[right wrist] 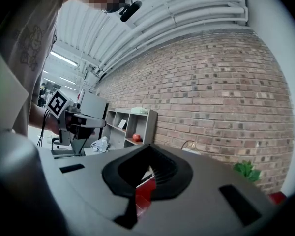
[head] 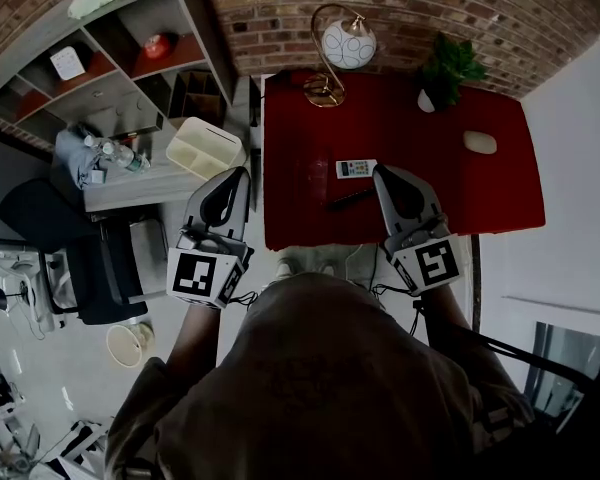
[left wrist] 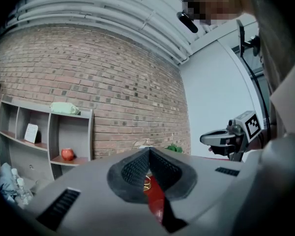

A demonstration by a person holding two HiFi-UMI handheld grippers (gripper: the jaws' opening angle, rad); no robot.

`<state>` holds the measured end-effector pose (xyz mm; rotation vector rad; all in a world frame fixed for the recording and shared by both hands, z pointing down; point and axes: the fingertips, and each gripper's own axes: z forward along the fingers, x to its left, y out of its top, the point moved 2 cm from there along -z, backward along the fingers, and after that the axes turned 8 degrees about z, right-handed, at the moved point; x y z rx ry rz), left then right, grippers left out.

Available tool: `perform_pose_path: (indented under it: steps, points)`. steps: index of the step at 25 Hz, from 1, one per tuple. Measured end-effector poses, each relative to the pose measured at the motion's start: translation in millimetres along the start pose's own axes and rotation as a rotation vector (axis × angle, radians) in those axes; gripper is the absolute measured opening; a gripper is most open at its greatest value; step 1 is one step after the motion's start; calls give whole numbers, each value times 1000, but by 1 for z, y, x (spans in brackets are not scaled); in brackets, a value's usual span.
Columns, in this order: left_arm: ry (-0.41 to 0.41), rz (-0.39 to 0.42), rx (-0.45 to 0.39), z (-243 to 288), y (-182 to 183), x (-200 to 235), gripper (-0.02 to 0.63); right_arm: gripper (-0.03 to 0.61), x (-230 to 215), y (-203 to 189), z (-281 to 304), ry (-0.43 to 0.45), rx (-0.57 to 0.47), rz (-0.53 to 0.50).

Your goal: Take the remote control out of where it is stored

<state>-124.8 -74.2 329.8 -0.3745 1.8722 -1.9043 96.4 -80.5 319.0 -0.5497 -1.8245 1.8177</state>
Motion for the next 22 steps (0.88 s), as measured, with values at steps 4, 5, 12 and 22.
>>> perform_pose_path:
  steps: [4,5,12,22]
  points:
    - [0,4,14,1,-1,3,11,12,1,-5,1,-12,17,14]
    - [0,7,-18,3,3,3,11,12,1,-7,1,-14,22,15]
    - [-7,8,-50,6,5,1,11,12,1,-15,2,-13,50,16]
    - [-11,23,-47,8,-3,1,11,12,0,-18,2,-14,61,7]
